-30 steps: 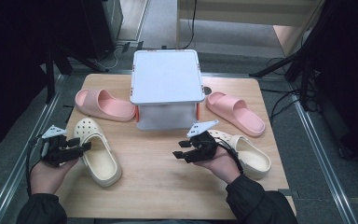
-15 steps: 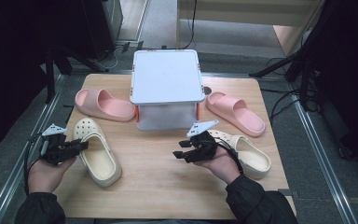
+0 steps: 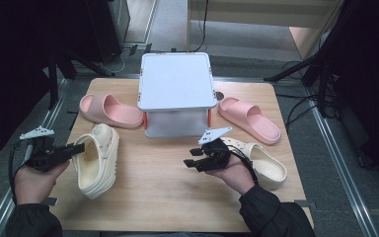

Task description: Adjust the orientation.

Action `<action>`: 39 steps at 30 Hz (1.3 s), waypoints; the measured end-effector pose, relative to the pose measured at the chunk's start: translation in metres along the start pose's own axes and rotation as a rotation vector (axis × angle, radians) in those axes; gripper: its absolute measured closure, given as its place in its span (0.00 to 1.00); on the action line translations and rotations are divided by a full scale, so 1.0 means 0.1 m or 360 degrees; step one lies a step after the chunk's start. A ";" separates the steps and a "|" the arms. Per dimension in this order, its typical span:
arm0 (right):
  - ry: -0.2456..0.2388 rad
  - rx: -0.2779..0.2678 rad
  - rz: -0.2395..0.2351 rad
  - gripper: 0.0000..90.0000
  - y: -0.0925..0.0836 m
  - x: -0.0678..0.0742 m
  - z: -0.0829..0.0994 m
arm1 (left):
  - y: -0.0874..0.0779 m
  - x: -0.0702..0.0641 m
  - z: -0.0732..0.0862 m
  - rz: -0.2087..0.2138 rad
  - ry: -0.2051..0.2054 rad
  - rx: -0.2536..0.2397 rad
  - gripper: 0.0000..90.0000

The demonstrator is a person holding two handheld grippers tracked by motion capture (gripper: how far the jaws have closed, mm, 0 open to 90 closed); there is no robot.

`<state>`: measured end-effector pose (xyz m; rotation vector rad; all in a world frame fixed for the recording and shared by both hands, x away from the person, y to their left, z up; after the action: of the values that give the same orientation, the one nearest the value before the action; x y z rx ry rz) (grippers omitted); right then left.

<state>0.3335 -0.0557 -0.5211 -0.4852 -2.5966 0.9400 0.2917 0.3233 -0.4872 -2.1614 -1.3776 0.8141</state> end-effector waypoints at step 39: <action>0.0091 -0.0084 0.0106 0.59 -0.17 0.02 0.17 | 0.89 -1.26 -0.19 0.0498 0.0453 0.0209 0.86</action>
<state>0.3208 -0.0761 -0.5222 -0.6072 -2.5735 0.8670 0.3213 0.1714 -0.5004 -2.3123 -0.8378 0.6510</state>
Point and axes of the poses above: each handheld gripper's, and its own axes: y roughly forward along the jaws, z roughly out of its underside, x roughly to its left, the point moved 7 cm from there along y, roughly forward along the jaws, and after that the axes turned 1 degree about y, right-handed, at the moved point
